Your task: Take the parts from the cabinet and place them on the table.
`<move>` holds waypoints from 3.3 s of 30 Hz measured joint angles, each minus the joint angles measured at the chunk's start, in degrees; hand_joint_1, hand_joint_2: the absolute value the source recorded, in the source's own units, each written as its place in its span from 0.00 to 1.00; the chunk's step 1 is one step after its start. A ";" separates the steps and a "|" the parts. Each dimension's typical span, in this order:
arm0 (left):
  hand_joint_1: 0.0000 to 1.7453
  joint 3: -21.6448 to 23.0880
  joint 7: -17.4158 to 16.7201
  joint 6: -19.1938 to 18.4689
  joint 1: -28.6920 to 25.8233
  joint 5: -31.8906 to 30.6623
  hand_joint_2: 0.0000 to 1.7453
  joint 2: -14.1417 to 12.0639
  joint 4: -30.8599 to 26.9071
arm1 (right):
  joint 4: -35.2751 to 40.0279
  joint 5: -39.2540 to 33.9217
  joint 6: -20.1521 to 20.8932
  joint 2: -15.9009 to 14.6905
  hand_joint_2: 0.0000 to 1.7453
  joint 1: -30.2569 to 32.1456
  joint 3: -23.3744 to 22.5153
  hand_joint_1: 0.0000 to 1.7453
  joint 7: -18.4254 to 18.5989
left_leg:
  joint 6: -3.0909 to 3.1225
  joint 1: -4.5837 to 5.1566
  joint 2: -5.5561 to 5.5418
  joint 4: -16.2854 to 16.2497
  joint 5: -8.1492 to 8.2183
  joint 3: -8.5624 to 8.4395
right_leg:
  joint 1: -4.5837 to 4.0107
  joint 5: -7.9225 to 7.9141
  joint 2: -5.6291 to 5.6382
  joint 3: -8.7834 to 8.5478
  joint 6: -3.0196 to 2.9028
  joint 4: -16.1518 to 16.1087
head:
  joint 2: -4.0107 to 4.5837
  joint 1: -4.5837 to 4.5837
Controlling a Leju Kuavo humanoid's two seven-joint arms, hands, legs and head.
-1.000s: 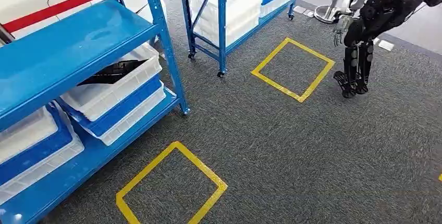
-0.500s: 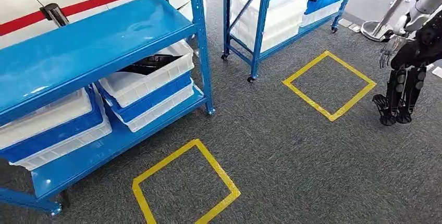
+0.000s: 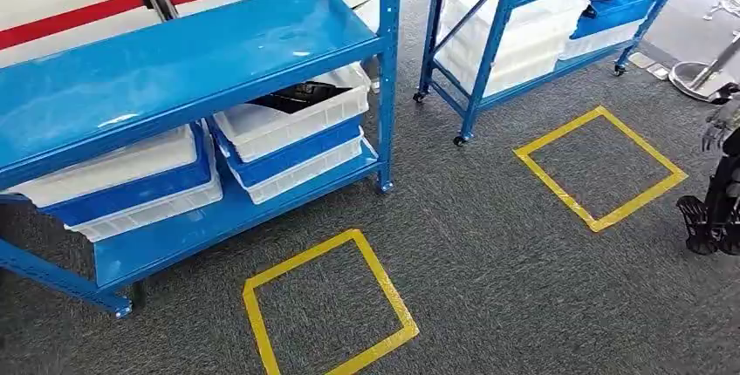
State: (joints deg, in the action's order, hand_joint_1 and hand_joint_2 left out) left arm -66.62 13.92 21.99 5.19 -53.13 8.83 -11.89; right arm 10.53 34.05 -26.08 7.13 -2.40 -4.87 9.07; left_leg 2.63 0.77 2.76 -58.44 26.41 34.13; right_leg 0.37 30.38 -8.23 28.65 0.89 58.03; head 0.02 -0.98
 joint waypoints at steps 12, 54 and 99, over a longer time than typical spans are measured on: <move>0.00 -0.04 0.55 -0.15 -0.19 0.24 0.00 0.00 0.02 | -0.04 -0.24 -0.04 -0.52 0.00 0.44 -0.57 0.00 -0.37 | -1.24 -1.00 -9.92 -0.12 -0.15 -0.73 | 1.49 -1.48 11.16 3.07 1.36 1.10 | -0.02 0.87; 0.00 -0.09 0.35 -0.07 -0.42 0.24 0.00 -0.20 0.09 | -0.09 -0.28 -0.61 -0.33 0.00 0.32 -1.46 0.00 0.85 | -2.45 -1.51 -2.97 -15.96 6.83 6.65 | 0.70 -2.07 7.85 2.44 -1.13 0.40 | 0.00 0.48; 0.00 -0.07 1.20 -1.05 -0.19 0.04 1.00 -0.07 0.09 | -0.07 -1.03 -0.70 -0.13 0.00 0.21 -2.51 0.00 -1.64 | 0.53 -1.07 -2.70 2.19 -0.76 -2.25 | 0.34 5.01 8.04 9.90 -0.69 15.65 | 0.00 0.50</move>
State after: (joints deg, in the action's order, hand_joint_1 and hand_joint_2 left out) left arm -66.69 15.13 20.94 5.00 -53.09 8.76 -11.80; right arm 10.47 33.03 -26.77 6.99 -2.19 -7.39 7.43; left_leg 3.16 -0.30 0.06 -56.25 25.66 31.88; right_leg 0.71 35.39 -0.19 38.55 0.20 73.68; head 0.02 -0.48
